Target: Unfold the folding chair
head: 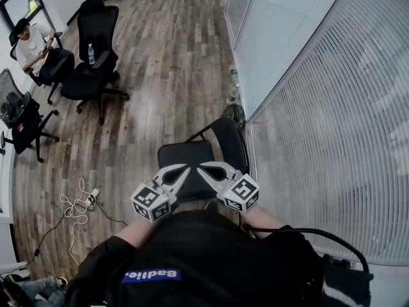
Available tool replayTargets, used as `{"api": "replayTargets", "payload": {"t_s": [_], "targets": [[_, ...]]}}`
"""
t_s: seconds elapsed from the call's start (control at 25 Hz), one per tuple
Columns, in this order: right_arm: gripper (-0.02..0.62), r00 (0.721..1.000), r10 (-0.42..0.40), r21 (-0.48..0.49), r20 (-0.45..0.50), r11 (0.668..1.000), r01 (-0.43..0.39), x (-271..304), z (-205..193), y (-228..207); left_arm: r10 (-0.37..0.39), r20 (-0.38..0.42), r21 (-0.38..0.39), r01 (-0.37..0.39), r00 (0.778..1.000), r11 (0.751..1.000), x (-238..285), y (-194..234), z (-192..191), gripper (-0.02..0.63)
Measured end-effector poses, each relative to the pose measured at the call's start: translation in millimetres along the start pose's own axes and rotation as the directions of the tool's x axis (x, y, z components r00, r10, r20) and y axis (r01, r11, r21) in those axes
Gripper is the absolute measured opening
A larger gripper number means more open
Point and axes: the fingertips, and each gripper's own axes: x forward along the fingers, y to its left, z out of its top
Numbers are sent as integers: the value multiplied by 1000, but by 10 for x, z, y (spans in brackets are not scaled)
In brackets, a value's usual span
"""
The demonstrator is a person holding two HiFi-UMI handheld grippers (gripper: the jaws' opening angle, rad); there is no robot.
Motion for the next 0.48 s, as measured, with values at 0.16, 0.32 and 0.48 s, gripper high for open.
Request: {"api": "replayTargets", "payload": {"t_s": [0.16,0.32,0.48], "targets": [[2,1000,1,3,-2,1000,-1,-22,-23,6,3,-2,1,-3,1000,1000,-20,-9,-28,6],[2,1000,0,6,-7,1000,0,-46,-93,2,3,-6,3,-3,1000,1000,-21,-23,-90,6],[2,1000,0,13,-7,1000,0,-49,-89,7,2,-11,5,-2,1000,1000,-26,-31,-96,6]]}}
